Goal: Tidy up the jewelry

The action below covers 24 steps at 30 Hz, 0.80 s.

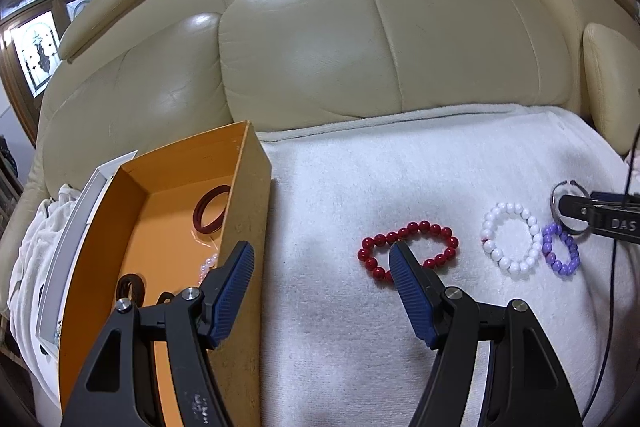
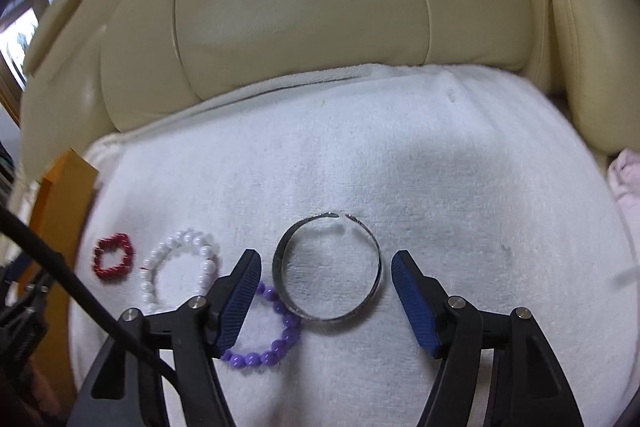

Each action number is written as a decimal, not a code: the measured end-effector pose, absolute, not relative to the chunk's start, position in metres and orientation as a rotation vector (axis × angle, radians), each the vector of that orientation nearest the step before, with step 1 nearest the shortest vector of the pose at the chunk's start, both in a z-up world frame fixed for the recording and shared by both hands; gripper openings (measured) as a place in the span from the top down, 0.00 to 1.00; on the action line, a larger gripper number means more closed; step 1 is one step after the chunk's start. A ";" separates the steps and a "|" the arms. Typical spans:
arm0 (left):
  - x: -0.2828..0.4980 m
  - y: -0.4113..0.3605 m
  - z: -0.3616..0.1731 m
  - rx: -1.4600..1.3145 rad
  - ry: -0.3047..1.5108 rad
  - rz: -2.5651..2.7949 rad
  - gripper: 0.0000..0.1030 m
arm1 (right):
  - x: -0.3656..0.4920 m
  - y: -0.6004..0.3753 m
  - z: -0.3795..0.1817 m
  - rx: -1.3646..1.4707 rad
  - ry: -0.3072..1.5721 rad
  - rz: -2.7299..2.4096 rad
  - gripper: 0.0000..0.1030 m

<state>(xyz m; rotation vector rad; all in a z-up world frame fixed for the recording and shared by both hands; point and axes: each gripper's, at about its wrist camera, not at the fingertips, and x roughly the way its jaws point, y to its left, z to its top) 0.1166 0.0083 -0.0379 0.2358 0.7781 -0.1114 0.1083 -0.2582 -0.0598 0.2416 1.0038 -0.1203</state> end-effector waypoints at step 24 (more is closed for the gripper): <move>0.116 -0.014 -0.045 0.260 0.795 -0.183 0.31 | 0.103 -0.277 -0.056 0.160 0.990 -0.225 0.38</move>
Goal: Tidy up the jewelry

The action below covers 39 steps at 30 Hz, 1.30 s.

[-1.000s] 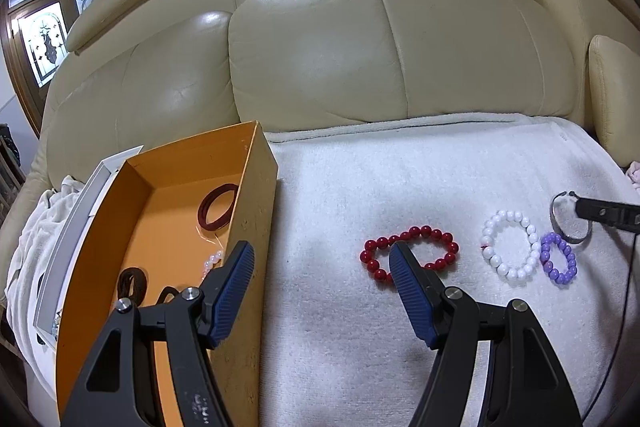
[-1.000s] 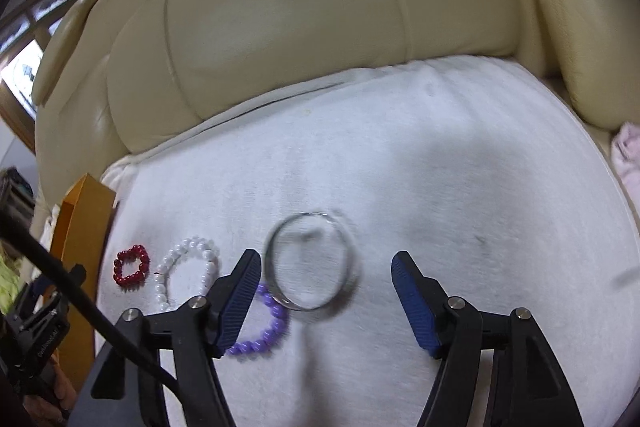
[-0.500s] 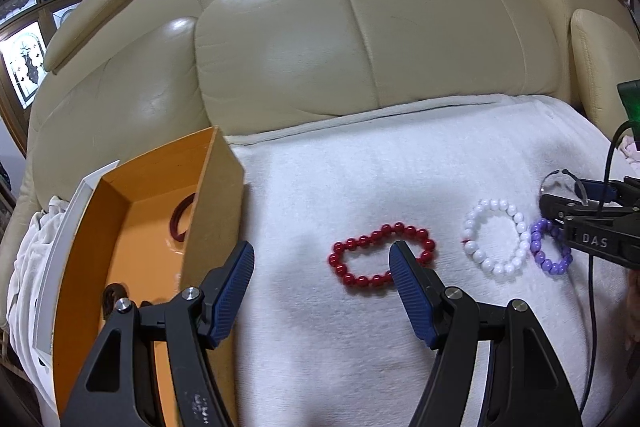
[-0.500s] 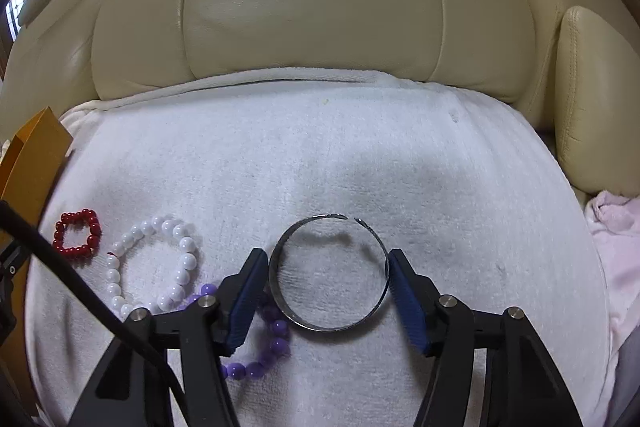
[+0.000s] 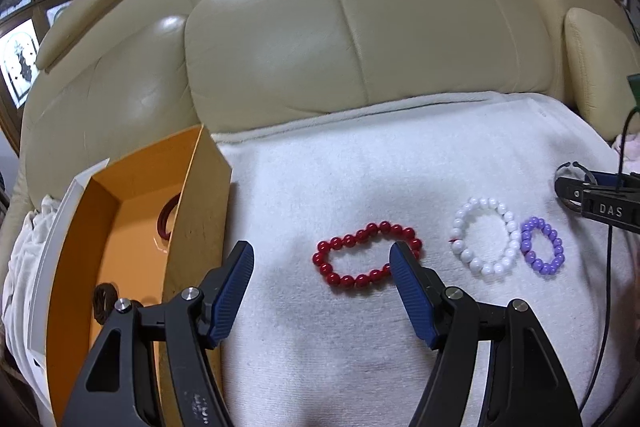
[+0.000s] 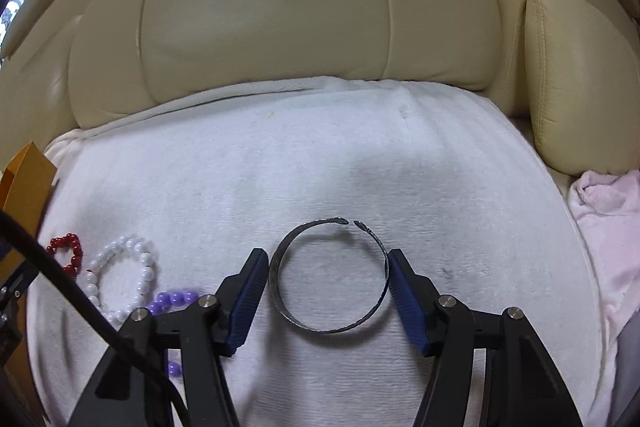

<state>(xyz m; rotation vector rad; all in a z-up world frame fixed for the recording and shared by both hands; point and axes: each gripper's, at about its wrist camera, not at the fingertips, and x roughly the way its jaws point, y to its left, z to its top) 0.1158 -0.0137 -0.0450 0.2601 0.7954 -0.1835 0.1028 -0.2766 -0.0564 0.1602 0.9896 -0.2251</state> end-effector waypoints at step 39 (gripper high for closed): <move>0.147 -0.027 -0.078 0.214 0.914 -0.168 0.23 | 0.099 -0.276 -0.059 0.153 0.974 -0.215 0.38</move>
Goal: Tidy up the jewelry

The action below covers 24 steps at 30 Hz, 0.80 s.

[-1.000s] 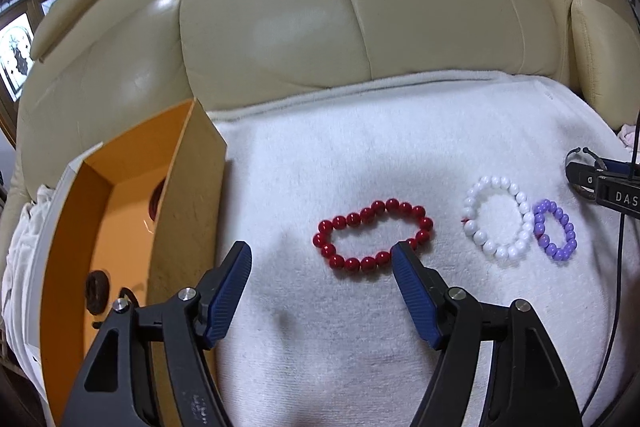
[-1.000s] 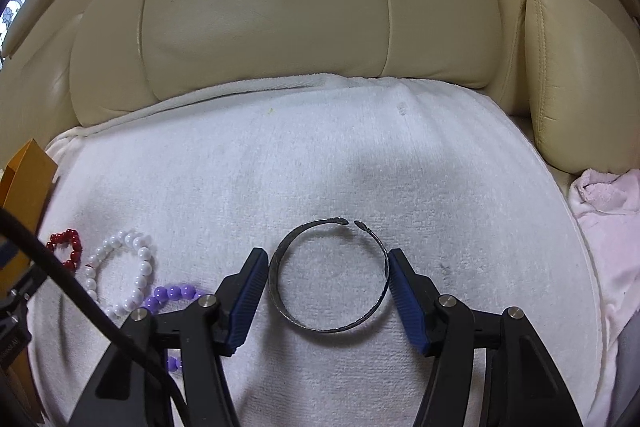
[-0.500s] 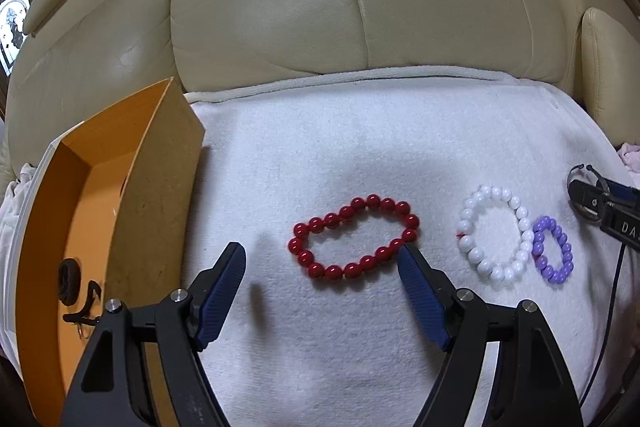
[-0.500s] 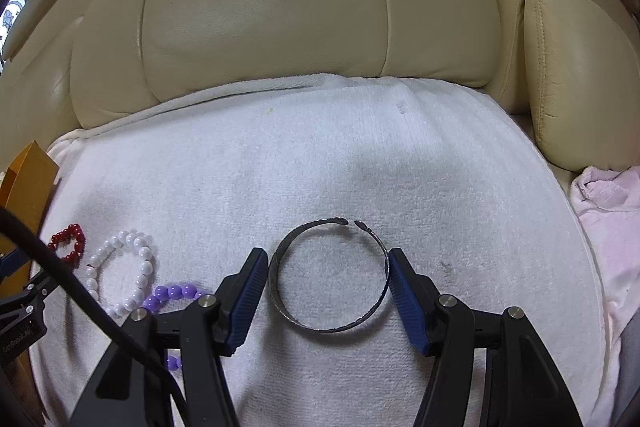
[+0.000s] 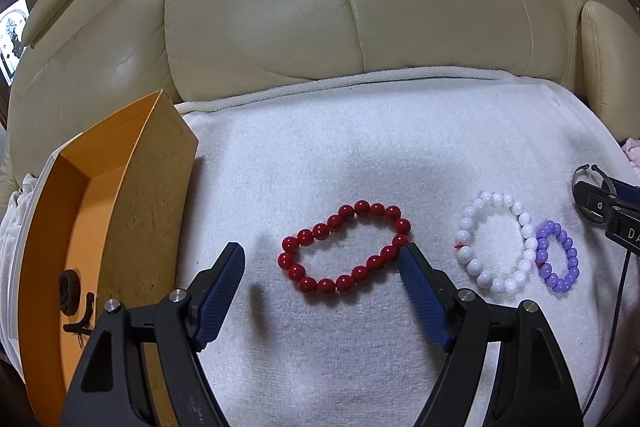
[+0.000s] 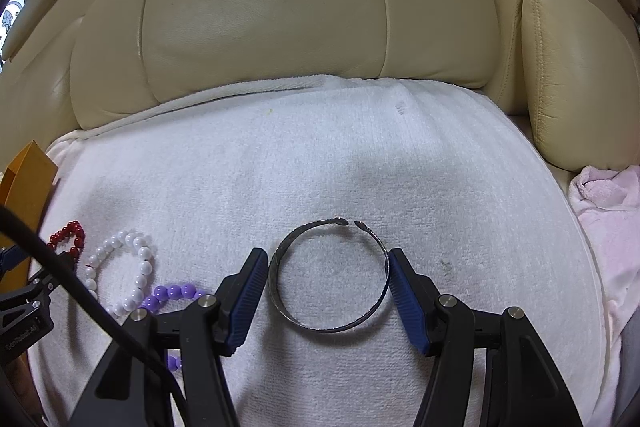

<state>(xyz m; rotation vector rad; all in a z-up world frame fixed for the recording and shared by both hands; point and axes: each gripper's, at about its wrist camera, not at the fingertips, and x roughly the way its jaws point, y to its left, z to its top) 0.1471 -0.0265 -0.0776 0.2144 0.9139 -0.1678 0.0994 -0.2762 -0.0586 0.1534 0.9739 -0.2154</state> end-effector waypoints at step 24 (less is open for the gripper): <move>0.156 -0.015 -0.085 0.097 0.952 -0.191 0.23 | 0.102 -0.277 -0.060 0.147 0.975 -0.208 0.38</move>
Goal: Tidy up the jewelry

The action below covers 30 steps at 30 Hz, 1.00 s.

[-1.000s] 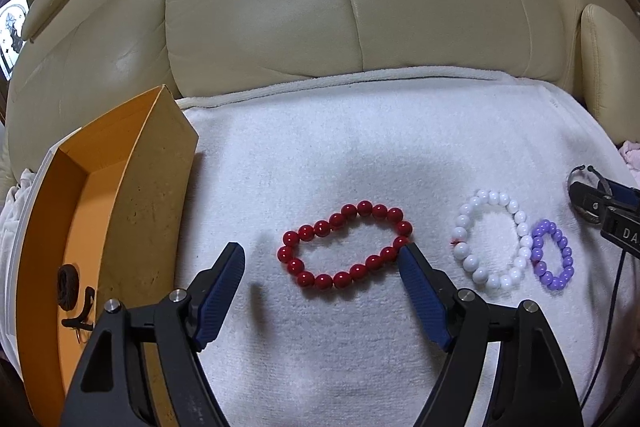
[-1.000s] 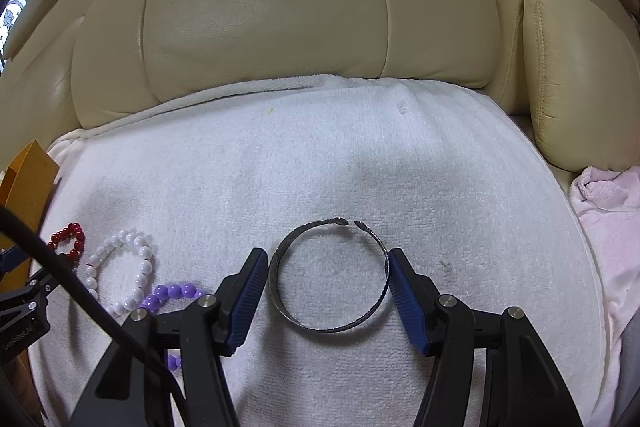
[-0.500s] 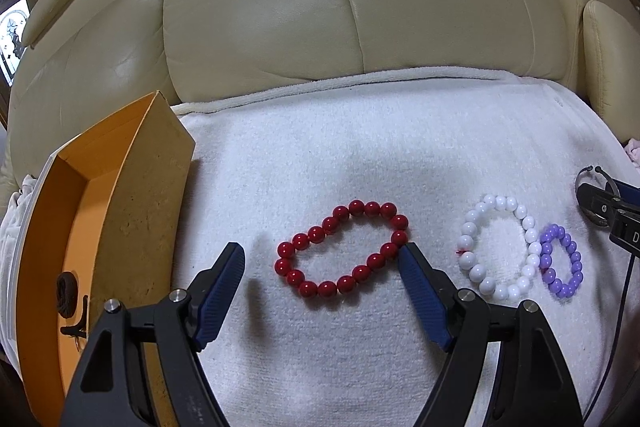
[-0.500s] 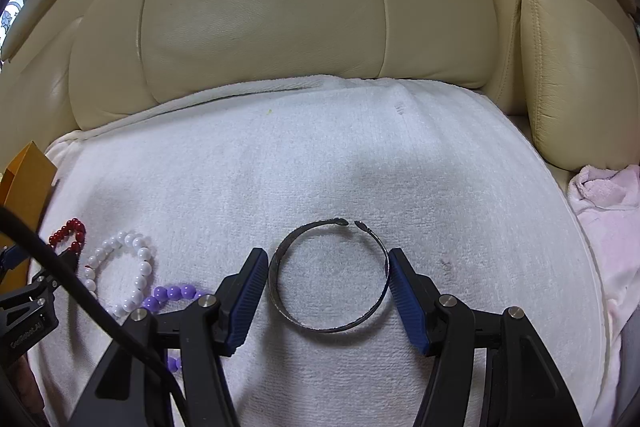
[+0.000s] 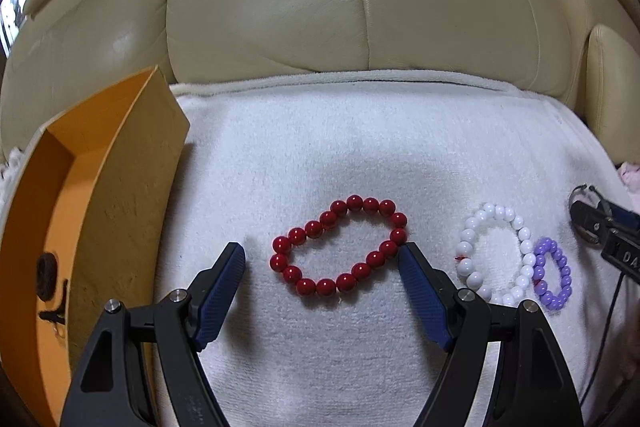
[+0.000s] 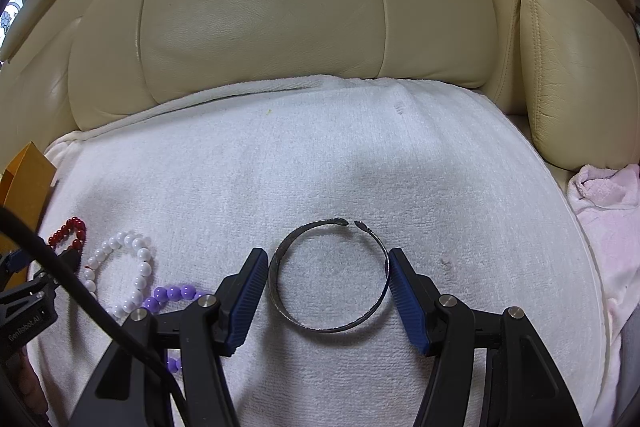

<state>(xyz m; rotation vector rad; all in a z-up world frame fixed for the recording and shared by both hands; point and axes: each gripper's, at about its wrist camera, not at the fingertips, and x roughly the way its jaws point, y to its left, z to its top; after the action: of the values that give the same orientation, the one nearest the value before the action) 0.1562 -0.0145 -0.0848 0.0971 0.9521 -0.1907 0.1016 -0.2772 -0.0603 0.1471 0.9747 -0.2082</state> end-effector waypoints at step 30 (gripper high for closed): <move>0.141 0.007 -0.072 0.096 0.951 -0.266 0.35 | 0.104 -0.320 -0.055 0.409 1.011 -0.073 0.30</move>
<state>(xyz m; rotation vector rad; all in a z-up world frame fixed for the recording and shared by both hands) 0.1410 0.0067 -0.0722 0.0962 0.9513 -0.2661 0.1040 -0.3203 -0.0548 0.4092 1.0106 -0.0732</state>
